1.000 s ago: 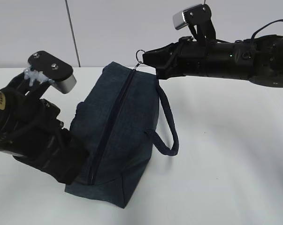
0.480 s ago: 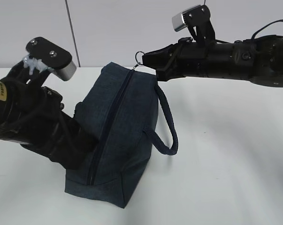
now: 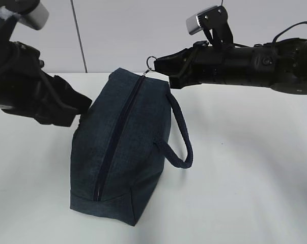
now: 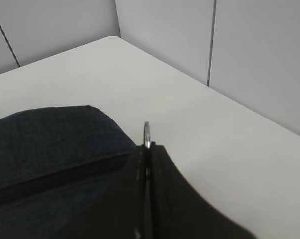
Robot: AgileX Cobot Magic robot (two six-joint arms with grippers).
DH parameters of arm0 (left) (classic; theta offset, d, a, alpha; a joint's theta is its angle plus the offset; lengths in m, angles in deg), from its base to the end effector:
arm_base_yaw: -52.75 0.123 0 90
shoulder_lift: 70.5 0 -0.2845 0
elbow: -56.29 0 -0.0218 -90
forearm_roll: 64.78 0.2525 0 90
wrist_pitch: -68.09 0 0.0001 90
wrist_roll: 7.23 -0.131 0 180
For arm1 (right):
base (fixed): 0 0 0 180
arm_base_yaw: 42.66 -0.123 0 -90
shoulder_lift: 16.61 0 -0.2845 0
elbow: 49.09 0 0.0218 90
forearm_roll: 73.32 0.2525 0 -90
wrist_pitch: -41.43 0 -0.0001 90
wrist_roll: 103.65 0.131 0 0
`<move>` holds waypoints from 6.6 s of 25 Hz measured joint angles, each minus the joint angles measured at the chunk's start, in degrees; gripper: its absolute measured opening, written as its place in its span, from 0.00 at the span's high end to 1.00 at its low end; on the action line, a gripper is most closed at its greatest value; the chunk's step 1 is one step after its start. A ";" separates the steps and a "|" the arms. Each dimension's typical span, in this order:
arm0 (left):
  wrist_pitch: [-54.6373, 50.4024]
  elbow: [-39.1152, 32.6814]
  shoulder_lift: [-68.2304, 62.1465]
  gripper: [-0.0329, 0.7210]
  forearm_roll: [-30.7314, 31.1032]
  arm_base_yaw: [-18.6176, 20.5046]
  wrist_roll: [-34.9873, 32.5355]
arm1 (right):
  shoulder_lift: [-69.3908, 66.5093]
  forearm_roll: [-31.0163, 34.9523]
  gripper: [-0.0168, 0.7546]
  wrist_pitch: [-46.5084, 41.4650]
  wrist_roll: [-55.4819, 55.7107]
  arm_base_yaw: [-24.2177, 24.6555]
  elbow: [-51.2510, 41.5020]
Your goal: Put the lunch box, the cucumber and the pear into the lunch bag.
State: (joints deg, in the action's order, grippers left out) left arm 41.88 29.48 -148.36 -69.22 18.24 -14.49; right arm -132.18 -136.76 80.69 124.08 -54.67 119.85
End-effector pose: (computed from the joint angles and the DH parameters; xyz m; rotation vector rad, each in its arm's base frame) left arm 0.2356 -0.1674 0.2726 0.7629 2.1736 -0.3218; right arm 0.4169 0.1644 0.2156 -0.7442 1.6913 0.5887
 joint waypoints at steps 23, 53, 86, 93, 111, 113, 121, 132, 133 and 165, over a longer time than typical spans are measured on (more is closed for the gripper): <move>-0.15 15.35 -16.64 0.43 -4.31 3.34 0.91 | 0.00 -0.45 0.98 0.00 0.14 0.00 0.00; -6.43 25.15 -27.54 0.64 -2.20 4.06 1.12 | 0.00 -2.83 0.98 0.53 2.46 0.00 0.00; -10.39 29.05 -28.07 0.35 -10.99 11.37 1.30 | 0.00 -3.23 0.98 0.66 2.55 0.00 0.07; -11.43 29.09 -29.18 0.42 -12.33 11.37 1.30 | 0.00 -3.23 0.98 0.79 2.55 0.00 0.07; -11.89 29.16 -30.21 0.91 -15.52 11.37 1.30 | 0.00 -3.23 0.98 0.79 2.55 0.00 0.07; -11.95 29.16 -30.31 0.92 -15.57 11.27 0.11 | 0.00 -3.23 0.98 0.79 2.55 0.00 0.07; -11.95 29.23 -30.31 0.92 -15.01 9.41 -3.27 | 0.00 -3.26 0.98 1.16 3.76 0.00 0.07; -14.14 29.23 -28.32 0.92 -14.80 9.41 -3.41 | -0.59 -3.60 0.98 -2.31 4.46 0.00 1.34; -14.31 29.23 -28.09 0.92 -14.80 9.41 -3.41 | -0.85 -3.69 0.98 -2.55 4.46 0.00 1.47; -18.56 29.06 -24.50 0.92 -17.09 9.39 -5.77 | -5.09 -5.86 0.98 1.17 10.65 2.44 3.33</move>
State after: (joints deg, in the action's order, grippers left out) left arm 23.32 58.54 -172.86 -86.30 27.63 -20.26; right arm -137.27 -142.62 81.86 134.73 -52.23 123.19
